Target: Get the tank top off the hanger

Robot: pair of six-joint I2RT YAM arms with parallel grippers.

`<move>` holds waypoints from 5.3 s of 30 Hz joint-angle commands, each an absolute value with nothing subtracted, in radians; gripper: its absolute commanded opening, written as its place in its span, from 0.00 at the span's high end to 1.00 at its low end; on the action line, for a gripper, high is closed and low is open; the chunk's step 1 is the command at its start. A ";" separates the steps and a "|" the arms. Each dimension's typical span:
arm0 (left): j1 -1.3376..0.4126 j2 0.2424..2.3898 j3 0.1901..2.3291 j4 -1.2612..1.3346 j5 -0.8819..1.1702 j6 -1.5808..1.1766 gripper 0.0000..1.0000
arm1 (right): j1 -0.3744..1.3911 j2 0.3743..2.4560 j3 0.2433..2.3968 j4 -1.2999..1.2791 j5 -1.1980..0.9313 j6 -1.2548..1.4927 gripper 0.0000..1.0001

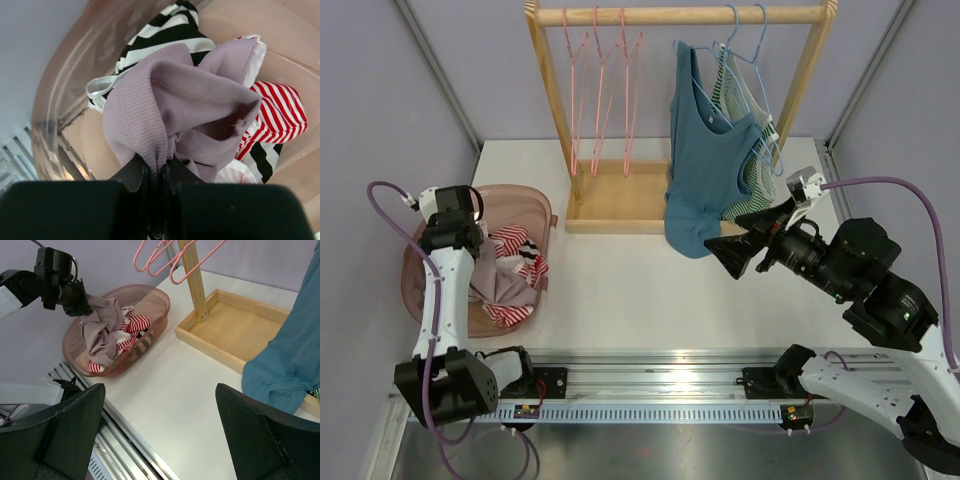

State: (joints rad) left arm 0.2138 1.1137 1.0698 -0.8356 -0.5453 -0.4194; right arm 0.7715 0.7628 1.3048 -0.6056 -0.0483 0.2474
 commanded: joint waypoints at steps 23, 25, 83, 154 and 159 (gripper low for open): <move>-0.052 1.039 1.266 -0.827 -0.144 -0.308 0.01 | 0.776 1.028 1.571 -0.738 0.629 0.192 0.00; -0.052 1.028 1.255 -0.819 -0.159 -0.330 0.01 | 0.776 1.087 1.623 -0.771 0.634 0.181 0.01; -0.380 0.600 0.801 -0.617 0.221 -0.298 0.01 | 0.345 1.830 2.577 -0.848 -0.080 0.090 1.00; -1.170 1.189 1.522 -0.354 -0.604 -0.110 0.91 | 0.367 0.891 1.858 -1.235 -0.624 0.109 1.00; -1.114 1.126 1.490 -0.445 -0.742 -0.188 0.98 | 0.436 0.882 1.815 -1.264 -0.609 0.058 1.00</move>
